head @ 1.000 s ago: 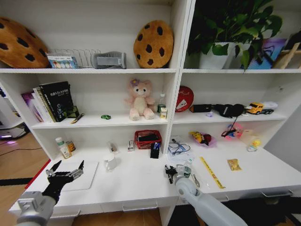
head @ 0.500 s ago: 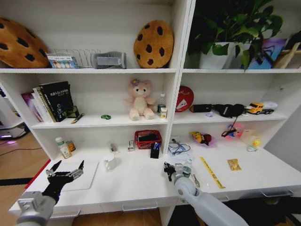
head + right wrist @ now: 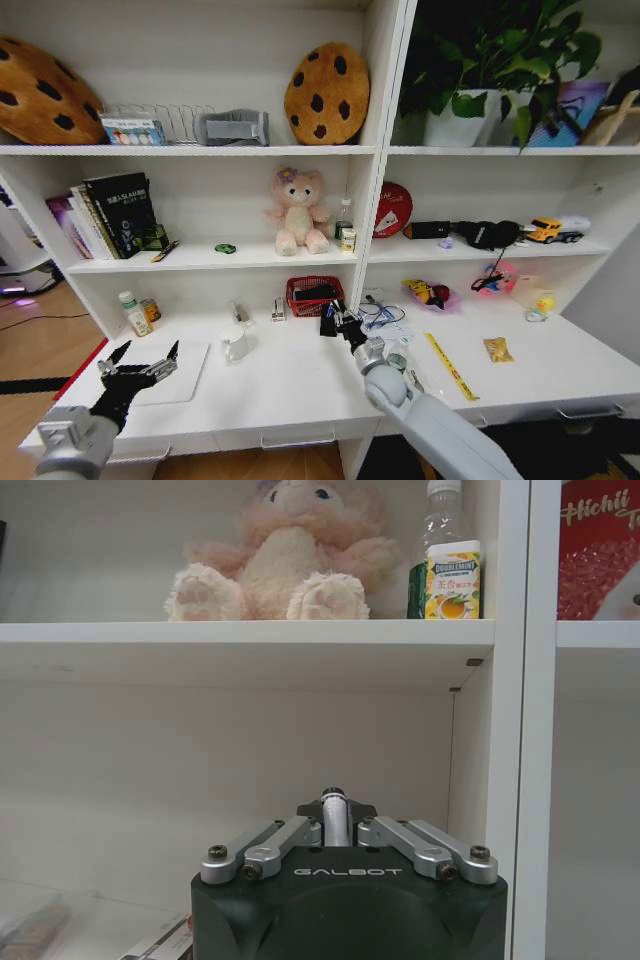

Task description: Organize the objects on the table.

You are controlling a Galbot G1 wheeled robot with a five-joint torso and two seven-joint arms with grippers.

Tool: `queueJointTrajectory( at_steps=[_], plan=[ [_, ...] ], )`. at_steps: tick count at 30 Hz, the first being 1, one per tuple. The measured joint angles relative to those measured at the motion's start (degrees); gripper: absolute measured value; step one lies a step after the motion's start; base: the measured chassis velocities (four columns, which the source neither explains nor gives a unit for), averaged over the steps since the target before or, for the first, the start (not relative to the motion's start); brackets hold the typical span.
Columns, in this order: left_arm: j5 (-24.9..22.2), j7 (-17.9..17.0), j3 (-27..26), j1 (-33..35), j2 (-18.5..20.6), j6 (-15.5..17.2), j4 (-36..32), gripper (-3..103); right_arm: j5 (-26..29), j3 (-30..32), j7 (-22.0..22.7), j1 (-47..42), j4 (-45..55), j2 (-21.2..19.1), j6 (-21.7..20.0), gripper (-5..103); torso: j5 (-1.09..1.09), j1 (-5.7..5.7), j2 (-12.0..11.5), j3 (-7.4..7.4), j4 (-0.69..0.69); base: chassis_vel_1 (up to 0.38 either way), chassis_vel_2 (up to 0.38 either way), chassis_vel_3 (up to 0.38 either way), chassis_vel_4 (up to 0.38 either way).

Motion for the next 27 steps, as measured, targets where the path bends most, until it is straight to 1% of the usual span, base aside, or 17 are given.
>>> queueJointTrajectory(
  at_steps=[1, 3, 4, 7, 8, 9, 10, 11, 12, 13, 14, 15, 16, 20, 22, 27],
  plan=[
    [0.0, 0.0, 0.0, 0.0, 0.0, 0.0, 0.0, 100, -0.87, 0.0, -0.18, 0.23, -0.95, 0.43, 0.76, 11, 0.0, 0.0, 0.0, 0.0, 0.0, 0.0, 0.0, 0.0, 0.0],
    [0.0, 0.0, 0.0, 0.0, 0.0, 0.0, 0.0, 100, -0.87, 0.0, -0.18, 0.23, -0.95, 0.43, 0.76, 11, 0.0, 0.0, 0.0, 0.0, 0.0, 0.0, 0.0, 0.0, 0.0],
    [0.0, 0.0, 0.0, 0.0, 0.0, 0.0, 0.0, 100, -2.14, -0.01, -0.33, 0.58, -2.49, 1.08, 1.85, 11, 0.0, 0.0, 0.0, 0.0, 0.0, 0.0, 0.0, 0.0, 0.0],
    [0.0, 0.0, 0.0, 0.0, 0.0, 0.0, 0.0, 100, -3.55, 0.01, -0.44, 0.93, -4.2, 1.96, 3.04, 11, 0.02, 0.0, 0.0, 0.0, 0.0, 0.0, 0.0, 0.0, 0.0],
    [0.0, -0.01, 0.0, 0.0, 0.0, 0.0, 0.0, 100, -4.47, 0.01, -0.51, 1.29, -5.56, 2.53, 4.21, 11, -0.01, 0.0, 0.0, 0.0, -0.01, 0.0, 0.0, 0.0, 0.0],
    [0.0, -0.01, 0.0, 0.0, 0.0, 0.0, 0.0, 100, -4.47, 0.01, -0.51, 1.29, -5.56, 2.53, 4.21, 11, -0.01, 0.0, 0.0, 0.0, -0.01, 0.0, 0.0, 0.0, 0.0],
    [0.0, 0.01, 0.0, 0.0, 0.0, 0.0, 0.0, 100, -6.63, -0.13, -0.59, 3.51, -9.89, 5.48, 8.02, 11, 0.01, 0.0, 0.0, 0.0, -0.01, 0.0, 0.0, 0.0, 0.0],
    [0.0, 0.01, 0.0, 0.0, 0.0, 0.0, 0.0, 100, -7.06, -0.32, -0.85, 4.97, -11.67, 7.14, 9.43, 11, 0.01, 0.0, 0.0, 0.0, 0.01, 0.0, 0.0, 0.0, 0.0],
    [0.0, 0.01, 0.0, 0.0, 0.0, 0.0, 0.0, 100, -7.06, -0.32, -0.85, 4.97, -11.67, 7.14, 9.43, 11, 0.01, 0.0, 0.0, 0.0, 0.01, 0.0, 0.0, 0.0, 0.0],
    [0.0, 0.0, 0.0, 0.0, 0.0, 0.0, 0.0, 100, -6.51, -0.84, -1.17, 6.99, -12.75, 8.85, 10.31, 11, -0.01, 0.0, -0.01, 0.0, 0.01, 0.0, 0.0, 0.0, 0.0],
    [0.0, 0.0, 0.0, 0.0, 0.0, 0.0, 0.0, 100, -6.51, -0.84, -1.17, 6.99, -12.75, 8.85, 10.31, 11, -0.01, 0.0, -0.01, 0.0, 0.01, 0.0, 0.0, 0.0, 0.0],
    [0.0, 0.0, 0.0, 0.0, 0.0, 0.0, 0.0, 100, -6.73, -1.12, -1.17, 8.68, -13.9, 10.35, 10.55, 11, -0.01, 0.0, 0.0, 0.0, 0.01, 0.0, 0.0, 0.0, 0.0],
    [0.0, 0.0, 0.0, 0.0, 0.0, 0.0, 0.0, 100, -7.26, -1.13, -1.04, 9.24, -14.67, 10.99, 10.82, 11, 0.0, 0.0, 0.0, 0.0, 0.01, 0.0, 0.0, 0.0, 0.0],
    [0.0, 0.0, 0.0, 0.0, 0.0, 0.0, 0.0, 100, -8.6, -0.9, -0.61, 10.1, -16.9, 11.95, 11.62, 11, 0.0, 0.0, 0.0, 0.0, -0.01, 0.0, 0.0, 0.0, 0.0],
    [0.0, 0.0, 0.0, 0.0, 0.0, 0.0, 0.0, 100, -9.64, -0.4, -0.48, 10.74, -19.34, 12.72, 13.42, 11, 0.0, 0.0, 0.0, 0.0, -0.01, 0.0, 0.0, 0.0, 0.0],
    [0.0, 0.0, 0.0, 0.0, 0.0, 0.0, 0.0, 100, -10.08, 0.08, -0.57, 11.19, -21.48, 12.83, 14.5, 11, 0.0, 0.0, 0.0, 0.0, -0.01, 0.0, 0.0, 0.0, 0.0]
  ],
)
